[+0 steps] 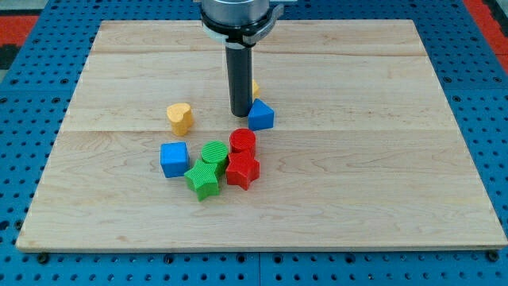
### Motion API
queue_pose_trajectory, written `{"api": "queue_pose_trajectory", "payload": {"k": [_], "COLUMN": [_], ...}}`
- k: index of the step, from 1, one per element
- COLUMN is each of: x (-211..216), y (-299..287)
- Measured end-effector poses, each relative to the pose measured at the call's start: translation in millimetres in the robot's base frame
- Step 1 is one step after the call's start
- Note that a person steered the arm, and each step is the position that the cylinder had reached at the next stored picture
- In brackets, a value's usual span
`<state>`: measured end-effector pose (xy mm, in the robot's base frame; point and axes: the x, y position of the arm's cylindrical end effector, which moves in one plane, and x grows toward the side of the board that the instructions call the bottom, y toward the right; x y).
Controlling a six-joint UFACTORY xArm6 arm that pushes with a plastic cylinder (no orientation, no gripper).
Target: Slide the yellow hexagon towards the top center
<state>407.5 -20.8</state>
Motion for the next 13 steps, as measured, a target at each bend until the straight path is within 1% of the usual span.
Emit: {"api": "queue_pose_trajectory", "payload": {"k": [2, 3, 4, 6, 7, 8, 9, 10, 11, 12, 13], "x": [-19, -12, -12, -17, -32, -67, -71, -80, -132, -158, -106], "y": [-58, -115, -124, -34, 25, 70, 112, 121, 89, 50, 72]}}
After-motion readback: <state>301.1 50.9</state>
